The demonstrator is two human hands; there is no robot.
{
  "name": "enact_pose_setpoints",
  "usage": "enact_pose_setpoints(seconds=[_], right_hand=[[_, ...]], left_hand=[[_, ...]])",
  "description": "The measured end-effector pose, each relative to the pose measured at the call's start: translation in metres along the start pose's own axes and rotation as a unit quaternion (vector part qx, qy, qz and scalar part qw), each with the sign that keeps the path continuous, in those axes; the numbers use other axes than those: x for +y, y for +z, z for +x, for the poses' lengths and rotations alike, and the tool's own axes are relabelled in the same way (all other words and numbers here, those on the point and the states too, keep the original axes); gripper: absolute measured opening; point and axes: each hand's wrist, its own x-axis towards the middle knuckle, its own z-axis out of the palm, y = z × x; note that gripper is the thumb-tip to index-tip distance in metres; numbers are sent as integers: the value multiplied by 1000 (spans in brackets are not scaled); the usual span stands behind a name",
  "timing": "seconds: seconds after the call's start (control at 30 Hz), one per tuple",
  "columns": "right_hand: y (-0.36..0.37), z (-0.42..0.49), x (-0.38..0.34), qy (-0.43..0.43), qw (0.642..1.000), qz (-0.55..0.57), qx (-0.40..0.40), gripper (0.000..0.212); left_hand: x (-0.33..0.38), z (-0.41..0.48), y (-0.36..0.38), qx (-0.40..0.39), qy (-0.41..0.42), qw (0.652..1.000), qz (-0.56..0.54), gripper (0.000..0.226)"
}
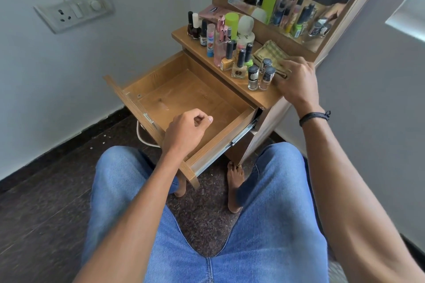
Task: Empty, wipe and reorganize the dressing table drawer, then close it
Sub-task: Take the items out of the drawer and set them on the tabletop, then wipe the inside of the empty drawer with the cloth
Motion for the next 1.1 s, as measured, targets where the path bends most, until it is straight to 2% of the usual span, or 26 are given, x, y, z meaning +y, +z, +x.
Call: enact_pose_setpoints(seconds=[0.1, 0.23, 0.43, 0.57, 0.7, 0.87, 1.1], right_hand=[[3, 10, 4, -6, 999, -39, -3, 43], [4, 13, 1, -29, 995, -90, 43, 31], [-10, 2, -3, 8, 994, -47, 100, 31], [-32, -22, 0, 76, 988, -9, 136, 23], [-61, -61, -2, 189, 970, 14, 152, 31], [-78, -113, -27, 229, 968, 51, 91, 30], [-53, -135, -94, 106, 990, 93, -9, 21]], left_hand=[[2, 0, 0, 0, -7, 1000, 8, 20], [3, -1, -2, -3, -13, 1000, 12, 20], [6, -1, -4, -4, -7, 1000, 16, 19], [7, -3, -4, 6, -9, 1000, 9, 14], [12, -5, -4, 36, -27, 999, 14, 8], [13, -9, -5, 71, -16, 997, -4, 26], [-4, 3, -33, 195, -56, 978, -39, 54]])
